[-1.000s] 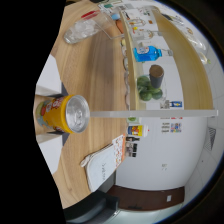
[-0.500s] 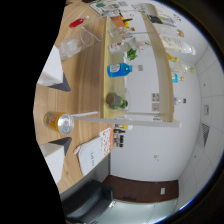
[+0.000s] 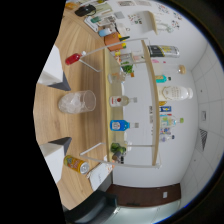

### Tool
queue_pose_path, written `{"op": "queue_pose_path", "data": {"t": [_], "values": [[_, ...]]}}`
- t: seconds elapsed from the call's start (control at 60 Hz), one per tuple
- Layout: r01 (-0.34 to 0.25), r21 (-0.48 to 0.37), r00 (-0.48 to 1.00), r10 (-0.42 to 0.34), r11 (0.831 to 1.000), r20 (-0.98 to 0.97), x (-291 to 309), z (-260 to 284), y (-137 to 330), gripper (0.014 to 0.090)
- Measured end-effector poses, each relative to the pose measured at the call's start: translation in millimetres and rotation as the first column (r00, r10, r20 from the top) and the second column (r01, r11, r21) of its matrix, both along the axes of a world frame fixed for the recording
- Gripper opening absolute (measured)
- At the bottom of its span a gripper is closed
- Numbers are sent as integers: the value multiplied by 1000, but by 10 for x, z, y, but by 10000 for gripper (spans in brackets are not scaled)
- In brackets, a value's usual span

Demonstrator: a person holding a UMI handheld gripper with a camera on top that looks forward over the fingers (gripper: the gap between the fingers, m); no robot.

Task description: Make me a cup of Vodka Sunrise.

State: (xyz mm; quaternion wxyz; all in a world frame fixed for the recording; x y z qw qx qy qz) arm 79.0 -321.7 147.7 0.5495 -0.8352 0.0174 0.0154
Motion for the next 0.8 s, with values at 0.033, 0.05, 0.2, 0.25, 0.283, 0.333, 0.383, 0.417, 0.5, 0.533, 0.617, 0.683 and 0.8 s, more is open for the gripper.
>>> {"op": "queue_pose_path", "data": {"t": [0.033, 0.05, 0.2, 0.25, 0.283, 0.333, 0.383, 0.417, 0.5, 0.533, 0.617, 0.683, 0.8], "values": [[-4, -9, 1000, 4, 1000, 0, -73, -47, -7, 863], [-8, -14, 1000, 8, 1000, -1, -109, -69, -8, 863], [-37, -20, 999, 37, 999, 2, -310, -67, 43, 865], [-47, -5, 999, 47, 999, 2, -382, 25, 90, 864], [-56, 10, 998, 56, 998, -7, -445, 110, 131, 857], [-70, 33, 997, 71, 997, -18, -538, 249, 208, 855], [-86, 52, 996, 88, 995, -24, -634, 379, 296, 857], [-97, 65, 995, 98, 993, -24, -695, 462, 363, 854], [-111, 103, 993, 114, 988, -20, -834, 676, 553, 854], [-114, 117, 993, 117, 987, -21, -897, 746, 640, 854], [-120, 129, 992, 124, 984, -28, -1043, 850, 883, 852], [-122, 128, 991, 127, 984, -31, -1147, 861, 1106, 839], [-115, 116, 993, 118, 987, -24, -1310, 806, 1523, 770]]}}
